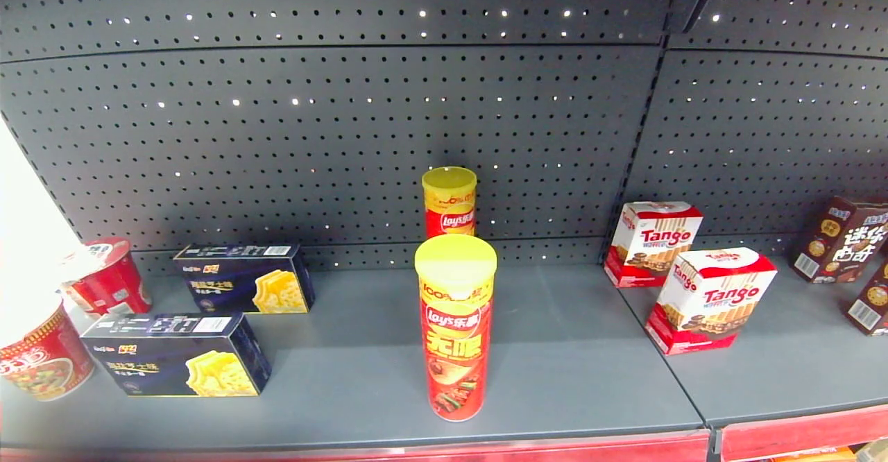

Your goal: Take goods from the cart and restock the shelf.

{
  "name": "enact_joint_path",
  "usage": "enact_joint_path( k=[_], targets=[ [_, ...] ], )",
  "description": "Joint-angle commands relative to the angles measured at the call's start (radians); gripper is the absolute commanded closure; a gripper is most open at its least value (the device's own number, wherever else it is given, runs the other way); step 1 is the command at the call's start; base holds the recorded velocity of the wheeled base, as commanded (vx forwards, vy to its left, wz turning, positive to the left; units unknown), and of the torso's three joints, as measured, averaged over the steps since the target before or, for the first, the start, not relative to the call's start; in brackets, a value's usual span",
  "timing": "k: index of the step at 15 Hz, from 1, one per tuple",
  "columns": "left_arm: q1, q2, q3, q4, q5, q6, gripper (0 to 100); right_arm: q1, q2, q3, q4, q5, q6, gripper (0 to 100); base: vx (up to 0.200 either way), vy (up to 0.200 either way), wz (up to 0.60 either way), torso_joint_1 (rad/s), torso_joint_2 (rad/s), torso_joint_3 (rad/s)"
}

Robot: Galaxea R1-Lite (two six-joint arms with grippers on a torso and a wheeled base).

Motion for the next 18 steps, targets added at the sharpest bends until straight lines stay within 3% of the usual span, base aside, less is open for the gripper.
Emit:
enact_joint_path(
  k=[1,8,11,15,18],
  targets=[
    [0.000,0.001,0.000,0.000,0.001,0.001,0,0.000,0.002,0.000,0.000,0.000,-0.001,0,0.000,0.000,0.00,0.000,0.00,0.000],
    [0.000,0.001,0.000,-0.002,0.002,-0.001,0,0.000,0.002,0.000,0.000,0.000,0.001,0,0.000,0.000,0.00,0.000,0.00,0.000],
    [0.000,0.001,0.000,-0.002,0.001,-0.001,0,0.000,0.002,0.000,0.000,0.000,0.001,0,-0.200,0.000,0.00,0.012,0.00,-0.002],
    [0.000,0.001,0.000,-0.002,0.002,-0.001,0,0.000,0.002,0.000,0.001,0.000,-0.001,0,0.000,0.000,0.00,0.000,0.00,0.000],
    [0.000,0.001,0.000,0.000,0.002,-0.001,0,0.000,0.002,0.000,0.000,0.000,0.001,0,0.000,0.000,0.60,0.010,0.00,-0.001]
  ],
)
